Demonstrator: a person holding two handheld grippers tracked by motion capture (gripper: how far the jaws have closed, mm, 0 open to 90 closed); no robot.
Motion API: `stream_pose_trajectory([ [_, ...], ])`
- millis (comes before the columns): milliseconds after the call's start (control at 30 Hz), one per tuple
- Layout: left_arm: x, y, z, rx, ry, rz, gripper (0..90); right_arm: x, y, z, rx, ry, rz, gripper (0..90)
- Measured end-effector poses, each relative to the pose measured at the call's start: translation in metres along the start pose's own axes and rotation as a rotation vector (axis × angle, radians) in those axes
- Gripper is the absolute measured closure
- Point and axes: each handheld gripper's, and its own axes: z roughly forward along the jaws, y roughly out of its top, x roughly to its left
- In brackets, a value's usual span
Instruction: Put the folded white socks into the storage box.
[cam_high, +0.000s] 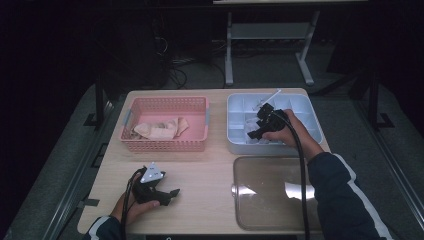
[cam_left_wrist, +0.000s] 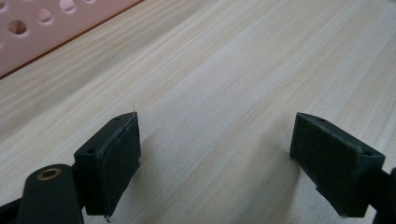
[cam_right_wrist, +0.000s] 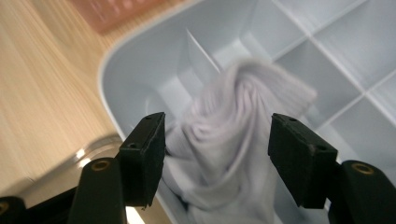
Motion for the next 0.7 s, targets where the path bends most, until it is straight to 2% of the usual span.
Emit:
stream_pose_trajectory([
  [133,0.000,0.000,0.000,-0.001,0.001,0.002,15.1,0.004,0.008,-0.005,-0.086,0.021,0.013,37.9],
  [200,0.000,0.000,0.000,-0.001,0.001,0.001,15.1,0.003,0.011,-0.003,-0.105,-0.015,0.032,39.7],
  [267,0.000,0.000,0.000,-0.001,0.001,0.000,15.1,0.000,0.010,0.002,-0.069,-0.050,0.041,43.1],
  [367,0.000,0.000,0.000,0.004,0.002,0.005,15.1,-0.008,0.005,0.012,-0.016,-0.047,0.081,45.5],
  [433,0.000,0.000,0.000,0.003,0.002,0.004,15.0,-0.012,0.000,0.018,0.017,-0.026,0.119,46.6],
  [567,0.000,0.000,0.000,-0.001,0.001,0.000,15.1,-0.013,-0.004,0.022,0.039,0.005,0.095,65.5],
  [633,0.000,0.000,0.000,-0.001,0.001,0.000,15.1,-0.011,-0.005,0.027,0.076,0.011,0.066,68.4],
  [667,0.000,0.000,0.000,-0.001,0.001,0.000,15.1,-0.011,-0.005,0.027,0.076,0.011,0.066,68.4],
  [700,0.000,0.000,0.000,-0.001,0.001,0.000,15.1,-0.010,-0.007,0.032,0.101,0.018,0.070,69.5],
])
